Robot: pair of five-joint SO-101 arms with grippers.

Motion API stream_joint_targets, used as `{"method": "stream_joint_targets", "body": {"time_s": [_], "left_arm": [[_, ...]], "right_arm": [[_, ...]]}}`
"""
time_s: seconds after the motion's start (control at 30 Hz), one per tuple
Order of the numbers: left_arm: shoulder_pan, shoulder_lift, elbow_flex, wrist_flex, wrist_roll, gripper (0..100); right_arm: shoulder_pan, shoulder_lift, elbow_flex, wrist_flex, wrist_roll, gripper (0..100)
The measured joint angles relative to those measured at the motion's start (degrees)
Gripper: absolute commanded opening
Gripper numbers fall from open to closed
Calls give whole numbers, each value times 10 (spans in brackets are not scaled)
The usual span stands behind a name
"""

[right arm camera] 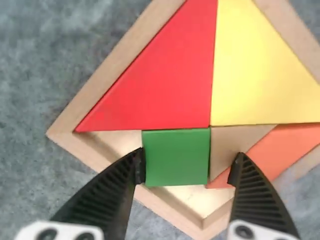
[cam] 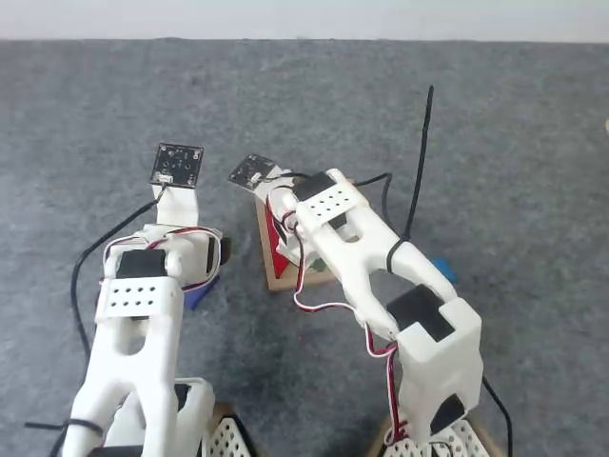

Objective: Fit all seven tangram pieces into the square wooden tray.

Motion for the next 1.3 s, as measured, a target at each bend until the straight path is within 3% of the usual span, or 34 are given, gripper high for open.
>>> {"method": "stream_joint_targets", "body": {"time_s": [0.23, 0.47, 0.6, 0.9, 1.13, 1.3], "left_arm": [[0, 0, 0, 0, 0, 217], [0, 0, 0, 0, 0, 217], [0, 0, -3, 7, 0, 220], [-59, 0, -149, 162, -27, 258], [-68, 0, -208, 289, -38, 257], [-69, 0, -198, 327, -116, 254]], "right_arm": [[0, -25, 0, -10, 0, 267], [12, -196, 24, 27, -15, 267], [69, -310, 131, 35, -15, 267], [260, -500, 445, -43, -18, 267], [267, -511, 513, -55, -5, 267], [268, -505, 542, -72, -4, 267]]}}
